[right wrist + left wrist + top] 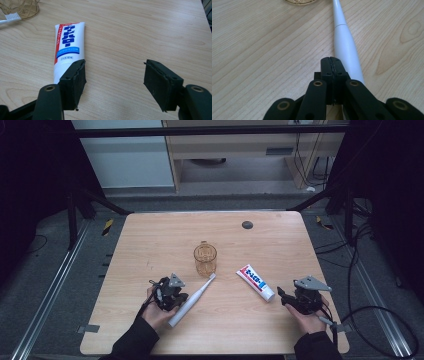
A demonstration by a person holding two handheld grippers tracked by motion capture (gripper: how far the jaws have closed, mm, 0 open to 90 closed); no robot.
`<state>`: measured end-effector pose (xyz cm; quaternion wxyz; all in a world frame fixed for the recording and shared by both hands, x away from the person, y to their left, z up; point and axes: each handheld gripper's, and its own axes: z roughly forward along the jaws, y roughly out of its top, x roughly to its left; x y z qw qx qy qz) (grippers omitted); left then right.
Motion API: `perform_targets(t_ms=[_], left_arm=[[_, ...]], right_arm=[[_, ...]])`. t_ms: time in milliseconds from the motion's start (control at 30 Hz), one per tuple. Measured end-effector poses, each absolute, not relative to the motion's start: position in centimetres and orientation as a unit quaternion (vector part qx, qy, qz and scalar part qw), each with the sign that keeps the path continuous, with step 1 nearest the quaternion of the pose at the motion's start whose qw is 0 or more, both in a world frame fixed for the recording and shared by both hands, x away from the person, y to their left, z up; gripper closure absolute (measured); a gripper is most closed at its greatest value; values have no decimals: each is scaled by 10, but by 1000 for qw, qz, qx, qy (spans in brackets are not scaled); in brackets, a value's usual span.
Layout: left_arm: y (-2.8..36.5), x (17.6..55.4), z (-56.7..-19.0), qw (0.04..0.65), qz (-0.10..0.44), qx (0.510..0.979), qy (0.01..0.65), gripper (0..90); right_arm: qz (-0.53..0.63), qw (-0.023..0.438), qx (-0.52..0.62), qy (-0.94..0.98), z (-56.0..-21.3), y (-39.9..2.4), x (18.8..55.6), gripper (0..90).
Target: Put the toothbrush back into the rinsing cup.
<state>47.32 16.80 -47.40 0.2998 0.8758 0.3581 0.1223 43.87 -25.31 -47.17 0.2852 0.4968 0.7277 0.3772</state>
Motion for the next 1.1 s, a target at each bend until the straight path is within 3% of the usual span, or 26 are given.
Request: perform_targets(t_ms=[433,833,1100], left_arm=[[173,477,-449,330,133,867,350,832],[172,487,-421,339,128,866,343,629],[159,496,-420,306,118,881,339,530]], right_arm=[[376,286,497,728,-472,-254,439,335],[371,290,496,730,-470,-255,439,318],[367,291,497,730,-469,-257,440,314]])
